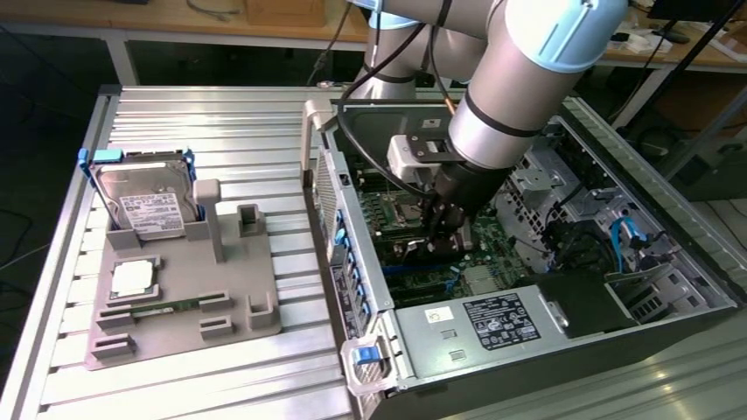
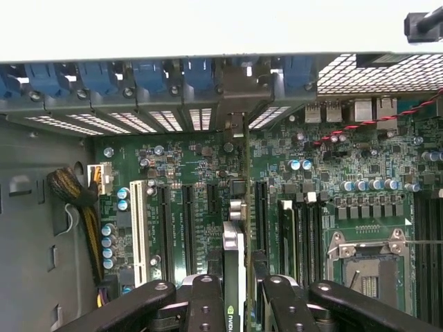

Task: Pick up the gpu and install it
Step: 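Insert the gpu into the slot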

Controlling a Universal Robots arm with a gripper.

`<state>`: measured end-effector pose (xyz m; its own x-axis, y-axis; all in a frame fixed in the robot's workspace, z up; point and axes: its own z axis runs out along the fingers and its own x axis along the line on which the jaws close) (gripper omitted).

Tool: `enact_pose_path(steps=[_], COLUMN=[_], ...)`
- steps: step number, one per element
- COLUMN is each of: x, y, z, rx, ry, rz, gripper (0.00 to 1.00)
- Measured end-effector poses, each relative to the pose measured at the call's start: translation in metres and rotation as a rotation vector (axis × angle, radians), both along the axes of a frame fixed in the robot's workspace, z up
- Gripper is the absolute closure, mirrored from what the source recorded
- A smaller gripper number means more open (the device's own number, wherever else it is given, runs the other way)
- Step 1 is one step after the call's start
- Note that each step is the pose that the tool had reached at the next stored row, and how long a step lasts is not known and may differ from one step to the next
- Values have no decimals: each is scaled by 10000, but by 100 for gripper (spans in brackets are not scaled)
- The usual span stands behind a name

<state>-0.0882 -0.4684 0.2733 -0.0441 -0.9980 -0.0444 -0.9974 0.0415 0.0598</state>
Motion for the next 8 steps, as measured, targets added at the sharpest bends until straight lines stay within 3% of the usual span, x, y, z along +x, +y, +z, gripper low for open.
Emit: enact_pose_path(steps=[8], x=[0], y=[0], z=[-18], rx=[-1], ry=[0], rz=[10], gripper=[73])
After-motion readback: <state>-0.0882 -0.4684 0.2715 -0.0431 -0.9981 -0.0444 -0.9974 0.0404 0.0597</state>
